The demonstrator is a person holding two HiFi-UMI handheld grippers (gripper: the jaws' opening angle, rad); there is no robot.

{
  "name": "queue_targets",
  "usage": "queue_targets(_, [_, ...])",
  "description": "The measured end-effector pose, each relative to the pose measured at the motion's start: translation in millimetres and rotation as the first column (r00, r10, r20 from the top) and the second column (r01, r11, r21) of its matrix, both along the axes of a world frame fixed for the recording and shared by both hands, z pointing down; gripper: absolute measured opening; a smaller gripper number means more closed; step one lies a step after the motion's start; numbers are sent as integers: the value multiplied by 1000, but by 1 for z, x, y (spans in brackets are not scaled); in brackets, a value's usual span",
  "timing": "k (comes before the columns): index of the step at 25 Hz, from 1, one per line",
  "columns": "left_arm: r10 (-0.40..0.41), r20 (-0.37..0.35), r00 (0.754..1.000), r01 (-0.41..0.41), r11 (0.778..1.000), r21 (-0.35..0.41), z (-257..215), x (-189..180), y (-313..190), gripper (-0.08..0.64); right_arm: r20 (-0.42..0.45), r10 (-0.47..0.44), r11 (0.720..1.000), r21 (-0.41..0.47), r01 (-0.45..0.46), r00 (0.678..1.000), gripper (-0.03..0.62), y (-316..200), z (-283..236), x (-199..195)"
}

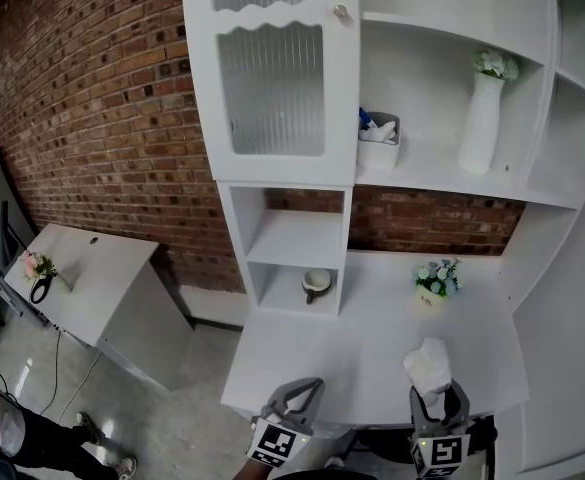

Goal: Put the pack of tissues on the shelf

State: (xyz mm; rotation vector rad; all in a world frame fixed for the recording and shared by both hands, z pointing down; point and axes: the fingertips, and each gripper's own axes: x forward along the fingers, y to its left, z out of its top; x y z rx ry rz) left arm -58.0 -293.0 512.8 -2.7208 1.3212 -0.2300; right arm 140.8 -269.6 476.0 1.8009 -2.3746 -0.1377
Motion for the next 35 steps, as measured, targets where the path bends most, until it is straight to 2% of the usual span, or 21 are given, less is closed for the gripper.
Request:
queue_targets(4, [-8,-3,1000,8,1000,16,-6,8,-13,11,-22,-14,1000,4,14,1000,252,-17,-7,6])
queue_targets(13, [-1,-6,1000,1,999,47,-13,31,-35,11,21,-52,992,115,50,998,252,-57,-51,23])
queue_targets(19, [1,3,1000,-1,999,53,-14,50,-49,11,6,-85,978,193,83,996,252,-84,-91,31])
queue_targets(23, [15,8,1000,-16,999,51,-16,58,-55,11,38,-67,969,239,56,997,252,-101,-123,44])
queue_targets(27, [29,14,999,-30,998,60,-21,62,-60,11,28,-62,960,275,52,998,252,-117,-152,50])
queue_targets(35, [31,34,999,-33,998,60,-29,50,-78,11,36,-9,947,322,-3,999,252,-153,-197,59])
